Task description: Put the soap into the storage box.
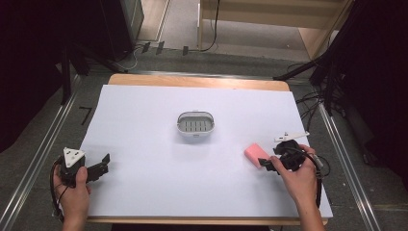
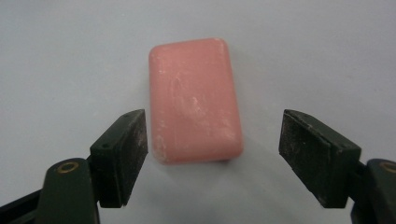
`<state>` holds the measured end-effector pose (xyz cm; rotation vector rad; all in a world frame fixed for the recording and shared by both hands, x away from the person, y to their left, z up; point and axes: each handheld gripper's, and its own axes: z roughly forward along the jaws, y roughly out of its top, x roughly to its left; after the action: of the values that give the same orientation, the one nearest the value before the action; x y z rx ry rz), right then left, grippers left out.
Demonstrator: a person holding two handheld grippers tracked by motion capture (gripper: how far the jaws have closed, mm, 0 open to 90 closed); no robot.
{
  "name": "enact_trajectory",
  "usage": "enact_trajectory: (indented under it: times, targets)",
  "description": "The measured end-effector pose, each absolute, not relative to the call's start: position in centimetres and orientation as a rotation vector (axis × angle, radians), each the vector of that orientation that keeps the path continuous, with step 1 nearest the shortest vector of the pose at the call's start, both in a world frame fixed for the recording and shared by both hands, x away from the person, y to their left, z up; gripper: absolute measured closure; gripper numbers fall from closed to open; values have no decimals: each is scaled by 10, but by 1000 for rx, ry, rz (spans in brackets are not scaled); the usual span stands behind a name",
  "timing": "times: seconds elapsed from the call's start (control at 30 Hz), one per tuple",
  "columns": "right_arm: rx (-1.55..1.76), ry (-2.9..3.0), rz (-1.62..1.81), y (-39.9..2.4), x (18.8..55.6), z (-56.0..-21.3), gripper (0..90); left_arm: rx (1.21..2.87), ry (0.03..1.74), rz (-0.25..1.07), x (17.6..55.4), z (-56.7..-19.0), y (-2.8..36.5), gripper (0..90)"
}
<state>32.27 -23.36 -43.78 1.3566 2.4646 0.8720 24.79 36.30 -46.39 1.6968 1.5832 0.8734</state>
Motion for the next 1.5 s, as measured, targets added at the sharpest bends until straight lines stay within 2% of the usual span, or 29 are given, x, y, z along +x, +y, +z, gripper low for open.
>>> enact_trajectory:
  times: [0.47, 0.9, 1.5]
  targets:
    - [1368, 2520, 790, -209, 337, -448, 254, 1709, 1579, 876, 248, -464, 362, 136]
    - [1409, 2519, 676, -199, 341, -460, 359, 1716, 1575, 883, 248, -464, 361, 136]
    - [1226, 2610, 721, -191, 350, -449, 389, 1717, 1575, 881, 249, -464, 361, 136]
